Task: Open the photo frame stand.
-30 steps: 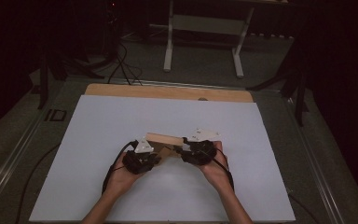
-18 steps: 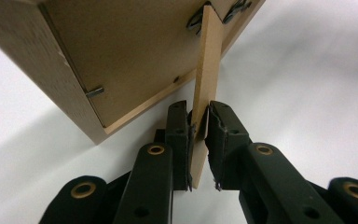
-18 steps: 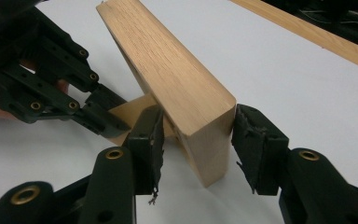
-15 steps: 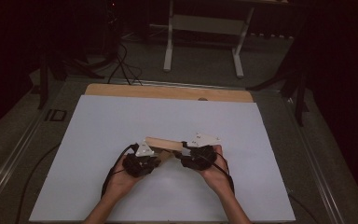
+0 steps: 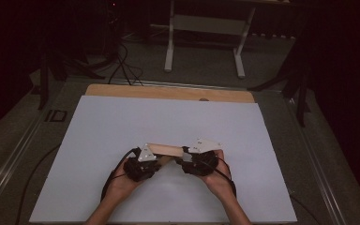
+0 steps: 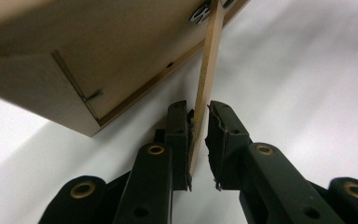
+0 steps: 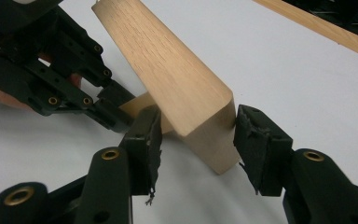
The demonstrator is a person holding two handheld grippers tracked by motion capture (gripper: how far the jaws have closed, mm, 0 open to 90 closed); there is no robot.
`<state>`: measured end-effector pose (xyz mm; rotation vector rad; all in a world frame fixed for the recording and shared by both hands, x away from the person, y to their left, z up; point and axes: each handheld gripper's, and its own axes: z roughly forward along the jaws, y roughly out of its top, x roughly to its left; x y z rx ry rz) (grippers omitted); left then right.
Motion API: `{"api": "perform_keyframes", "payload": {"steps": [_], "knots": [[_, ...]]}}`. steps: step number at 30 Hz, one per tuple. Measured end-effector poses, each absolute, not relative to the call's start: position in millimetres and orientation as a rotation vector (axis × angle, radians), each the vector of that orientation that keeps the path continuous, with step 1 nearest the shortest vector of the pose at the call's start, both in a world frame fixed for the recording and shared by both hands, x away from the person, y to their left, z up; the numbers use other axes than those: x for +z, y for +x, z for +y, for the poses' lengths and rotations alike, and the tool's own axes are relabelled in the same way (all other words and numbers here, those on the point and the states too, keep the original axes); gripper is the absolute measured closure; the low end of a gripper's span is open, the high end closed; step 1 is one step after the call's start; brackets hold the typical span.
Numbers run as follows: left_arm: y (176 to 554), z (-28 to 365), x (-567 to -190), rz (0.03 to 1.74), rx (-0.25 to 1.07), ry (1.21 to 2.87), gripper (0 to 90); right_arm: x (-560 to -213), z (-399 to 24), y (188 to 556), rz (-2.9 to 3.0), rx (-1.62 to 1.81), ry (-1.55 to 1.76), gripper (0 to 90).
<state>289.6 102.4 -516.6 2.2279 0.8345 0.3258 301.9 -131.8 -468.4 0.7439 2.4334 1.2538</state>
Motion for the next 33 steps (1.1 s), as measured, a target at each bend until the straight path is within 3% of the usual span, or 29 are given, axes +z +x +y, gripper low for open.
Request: {"api": "perform_keyframes", "payload": {"steps": [6, 33], "knots": [[285.9, 104.3, -514.5, 0.840, 0.327, 2.211, 71.8, -465.7, -138.4, 298.8, 2.411, 1.282, 0.762, 46.7], [275.7, 115.9, -509.2, 0.837, 0.380, 2.218, 67.3, -466.1, -147.2, 294.3, 2.394, 1.314, 0.752, 45.2]]}}
